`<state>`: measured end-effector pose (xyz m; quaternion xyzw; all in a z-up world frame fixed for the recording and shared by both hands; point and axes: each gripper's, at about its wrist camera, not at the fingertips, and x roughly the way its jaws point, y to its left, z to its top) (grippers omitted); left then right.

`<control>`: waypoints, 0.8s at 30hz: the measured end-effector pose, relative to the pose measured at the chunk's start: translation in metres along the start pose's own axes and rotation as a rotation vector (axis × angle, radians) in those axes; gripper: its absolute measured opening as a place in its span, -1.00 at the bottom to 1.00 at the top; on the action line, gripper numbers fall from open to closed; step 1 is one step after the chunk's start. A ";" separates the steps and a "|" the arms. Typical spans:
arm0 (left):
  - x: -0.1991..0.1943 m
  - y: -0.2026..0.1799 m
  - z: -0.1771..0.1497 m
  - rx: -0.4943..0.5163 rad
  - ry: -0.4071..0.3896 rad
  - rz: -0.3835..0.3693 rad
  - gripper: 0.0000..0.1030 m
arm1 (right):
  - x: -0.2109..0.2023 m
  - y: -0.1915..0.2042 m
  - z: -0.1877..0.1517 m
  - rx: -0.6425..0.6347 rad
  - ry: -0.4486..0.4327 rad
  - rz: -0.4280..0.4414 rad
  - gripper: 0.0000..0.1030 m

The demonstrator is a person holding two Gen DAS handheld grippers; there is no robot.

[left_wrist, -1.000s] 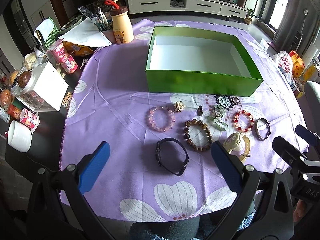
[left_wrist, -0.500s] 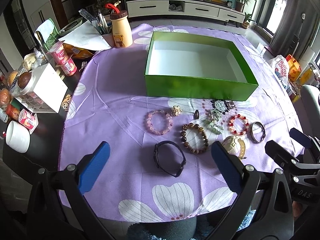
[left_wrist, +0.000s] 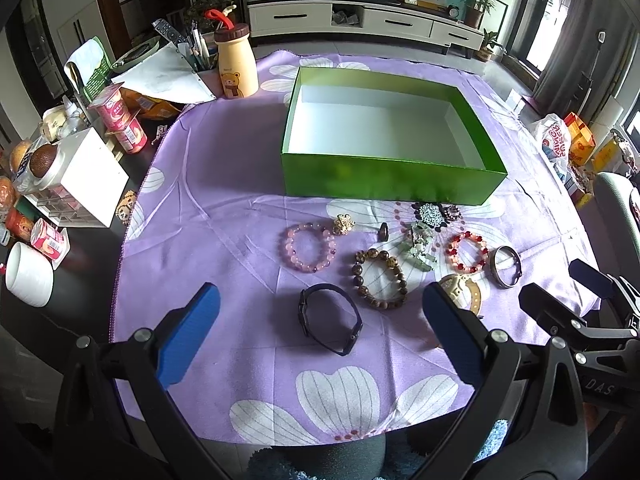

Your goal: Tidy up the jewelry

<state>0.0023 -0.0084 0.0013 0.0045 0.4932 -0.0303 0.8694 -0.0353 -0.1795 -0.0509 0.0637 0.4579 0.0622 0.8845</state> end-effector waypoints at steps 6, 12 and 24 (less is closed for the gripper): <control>0.000 0.000 0.000 -0.001 0.001 0.001 0.96 | 0.001 0.000 -0.001 -0.003 -0.002 0.000 0.97; 0.000 0.001 0.001 -0.004 0.000 -0.004 0.96 | 0.001 0.000 -0.001 -0.001 0.000 0.003 0.97; 0.003 0.002 0.001 -0.007 0.002 -0.010 0.96 | 0.003 0.000 -0.002 -0.002 0.002 0.003 0.97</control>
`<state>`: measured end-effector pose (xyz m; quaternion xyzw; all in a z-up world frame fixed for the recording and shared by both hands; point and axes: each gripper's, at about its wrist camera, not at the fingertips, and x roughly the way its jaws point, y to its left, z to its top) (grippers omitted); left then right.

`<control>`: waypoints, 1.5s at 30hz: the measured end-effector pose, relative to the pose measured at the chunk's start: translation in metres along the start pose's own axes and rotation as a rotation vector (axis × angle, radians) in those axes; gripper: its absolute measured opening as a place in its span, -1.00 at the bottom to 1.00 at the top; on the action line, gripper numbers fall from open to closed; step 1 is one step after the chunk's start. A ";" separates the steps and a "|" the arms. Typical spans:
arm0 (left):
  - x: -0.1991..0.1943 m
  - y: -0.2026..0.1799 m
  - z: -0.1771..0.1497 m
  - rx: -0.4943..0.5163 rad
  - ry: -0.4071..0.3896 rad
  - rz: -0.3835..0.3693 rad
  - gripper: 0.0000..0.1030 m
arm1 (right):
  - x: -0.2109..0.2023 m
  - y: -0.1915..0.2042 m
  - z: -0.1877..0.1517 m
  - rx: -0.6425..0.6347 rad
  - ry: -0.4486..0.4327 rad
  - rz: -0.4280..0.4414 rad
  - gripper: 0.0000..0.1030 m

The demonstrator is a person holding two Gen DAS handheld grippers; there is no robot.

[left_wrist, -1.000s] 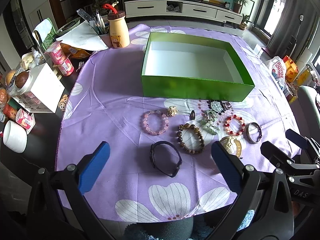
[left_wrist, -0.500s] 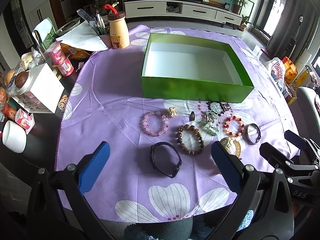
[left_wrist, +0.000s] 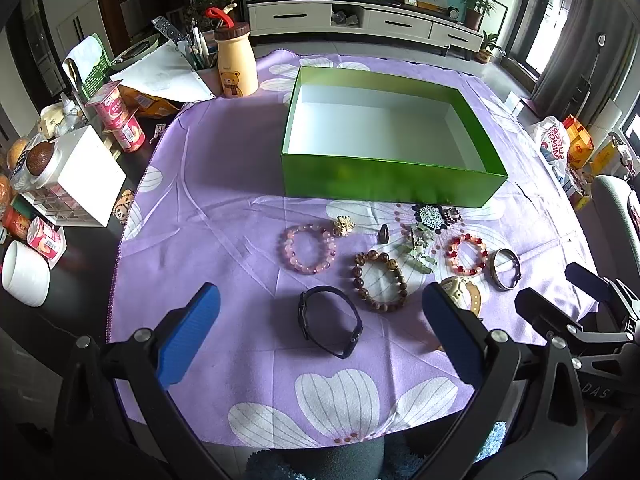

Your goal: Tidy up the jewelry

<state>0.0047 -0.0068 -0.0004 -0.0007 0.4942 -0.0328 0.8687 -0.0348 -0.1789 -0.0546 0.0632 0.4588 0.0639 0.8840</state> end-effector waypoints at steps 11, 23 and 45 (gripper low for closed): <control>0.011 0.006 0.000 -0.034 0.005 -0.030 0.96 | 0.011 0.000 -0.002 -0.003 0.004 0.038 0.97; 0.057 0.028 -0.016 -0.038 0.073 -0.068 0.56 | 0.040 -0.015 -0.015 -0.057 0.027 0.106 0.47; 0.112 0.022 -0.031 0.039 0.208 0.037 -0.42 | 0.096 -0.006 -0.034 -0.182 0.078 0.022 -0.74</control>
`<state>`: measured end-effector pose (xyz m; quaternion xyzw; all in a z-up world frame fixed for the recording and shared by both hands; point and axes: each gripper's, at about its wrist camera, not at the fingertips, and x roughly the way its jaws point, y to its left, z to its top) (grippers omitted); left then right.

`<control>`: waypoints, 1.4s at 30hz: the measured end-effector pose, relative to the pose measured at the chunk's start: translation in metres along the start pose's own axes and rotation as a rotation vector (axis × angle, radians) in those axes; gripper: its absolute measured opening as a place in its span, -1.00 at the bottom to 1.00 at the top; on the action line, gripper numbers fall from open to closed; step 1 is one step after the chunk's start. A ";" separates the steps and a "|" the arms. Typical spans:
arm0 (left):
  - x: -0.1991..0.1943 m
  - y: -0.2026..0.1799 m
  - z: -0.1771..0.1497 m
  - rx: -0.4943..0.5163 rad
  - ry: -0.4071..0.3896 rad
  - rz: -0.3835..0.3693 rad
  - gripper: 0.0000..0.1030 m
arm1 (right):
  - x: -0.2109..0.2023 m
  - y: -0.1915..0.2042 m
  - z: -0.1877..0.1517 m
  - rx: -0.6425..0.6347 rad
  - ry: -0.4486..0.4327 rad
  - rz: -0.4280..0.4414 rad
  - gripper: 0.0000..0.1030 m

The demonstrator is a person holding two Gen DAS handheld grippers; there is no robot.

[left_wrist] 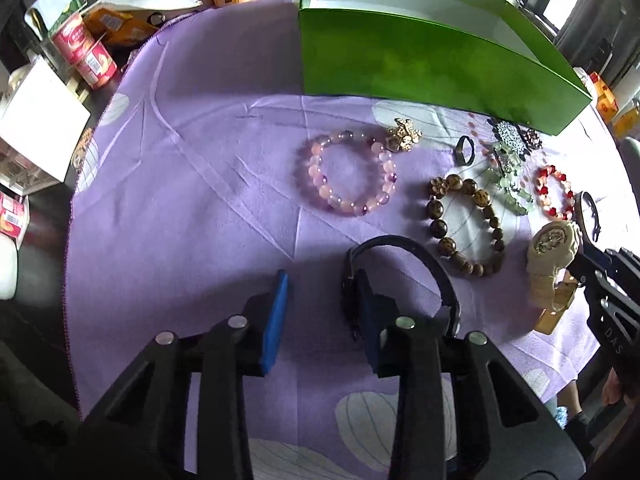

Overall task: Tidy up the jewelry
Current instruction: 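Grasp the black band watch with the left tool while the right tool grasps the cream watch, then carry both watches into the green box and open both tools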

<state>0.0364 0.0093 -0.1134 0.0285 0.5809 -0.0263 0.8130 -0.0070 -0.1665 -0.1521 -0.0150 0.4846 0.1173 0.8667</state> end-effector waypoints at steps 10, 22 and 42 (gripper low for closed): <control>-0.008 -0.009 0.001 0.010 -0.073 -0.084 -0.88 | -0.016 -0.004 0.005 0.021 -0.076 0.024 -0.84; -0.075 -0.006 0.051 -0.023 -0.245 -0.116 -0.88 | -0.065 -0.010 0.071 0.054 -0.246 0.029 -0.84; -0.029 -0.019 0.186 -0.093 -0.244 -0.088 -0.87 | 0.016 -0.044 0.169 0.104 -0.196 -0.042 -0.84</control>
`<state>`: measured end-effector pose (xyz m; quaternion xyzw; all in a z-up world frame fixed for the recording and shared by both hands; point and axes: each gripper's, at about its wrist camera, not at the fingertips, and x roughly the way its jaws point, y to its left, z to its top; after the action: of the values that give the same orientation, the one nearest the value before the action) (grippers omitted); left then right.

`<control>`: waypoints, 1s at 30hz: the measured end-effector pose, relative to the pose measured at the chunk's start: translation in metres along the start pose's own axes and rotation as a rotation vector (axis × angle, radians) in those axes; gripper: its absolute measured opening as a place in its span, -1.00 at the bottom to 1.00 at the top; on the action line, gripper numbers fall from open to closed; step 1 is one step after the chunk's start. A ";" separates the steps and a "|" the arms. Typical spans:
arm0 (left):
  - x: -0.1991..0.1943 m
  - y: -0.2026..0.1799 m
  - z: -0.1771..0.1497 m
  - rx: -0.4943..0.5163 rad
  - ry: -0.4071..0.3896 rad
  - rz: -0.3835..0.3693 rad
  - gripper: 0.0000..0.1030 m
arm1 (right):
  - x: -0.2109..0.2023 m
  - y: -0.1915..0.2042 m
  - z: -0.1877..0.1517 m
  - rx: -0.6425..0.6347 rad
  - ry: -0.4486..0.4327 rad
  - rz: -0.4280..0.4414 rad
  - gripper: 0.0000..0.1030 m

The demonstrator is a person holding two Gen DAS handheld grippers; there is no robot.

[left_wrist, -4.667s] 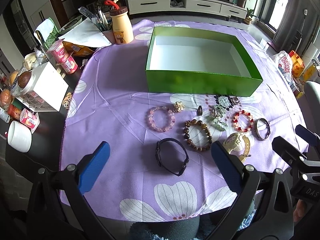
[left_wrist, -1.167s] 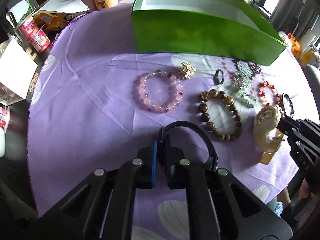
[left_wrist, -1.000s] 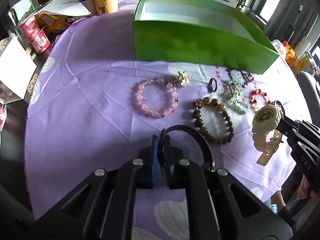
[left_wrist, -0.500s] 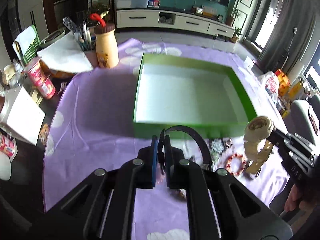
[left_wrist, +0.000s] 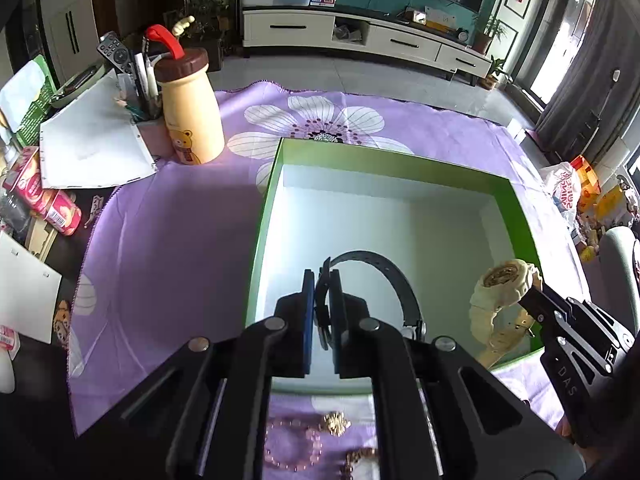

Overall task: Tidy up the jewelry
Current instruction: 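Carry both watches into the green box and open both tools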

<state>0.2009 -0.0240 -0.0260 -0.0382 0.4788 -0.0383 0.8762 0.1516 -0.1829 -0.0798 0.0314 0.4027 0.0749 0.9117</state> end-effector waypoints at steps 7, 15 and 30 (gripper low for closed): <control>0.037 -0.011 0.009 0.036 0.029 0.041 -0.86 | 0.035 -0.002 0.007 0.002 0.046 -0.035 -0.83; 0.053 -0.028 0.013 0.079 0.031 0.058 -0.67 | 0.044 -0.006 0.013 -0.003 0.045 -0.070 -0.54; -0.001 -0.018 0.009 0.066 -0.072 0.042 0.68 | -0.006 -0.006 0.013 0.017 -0.018 -0.051 0.15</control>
<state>0.2075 -0.0416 -0.0190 -0.0004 0.4461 -0.0344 0.8943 0.1582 -0.1899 -0.0671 0.0296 0.3960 0.0479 0.9165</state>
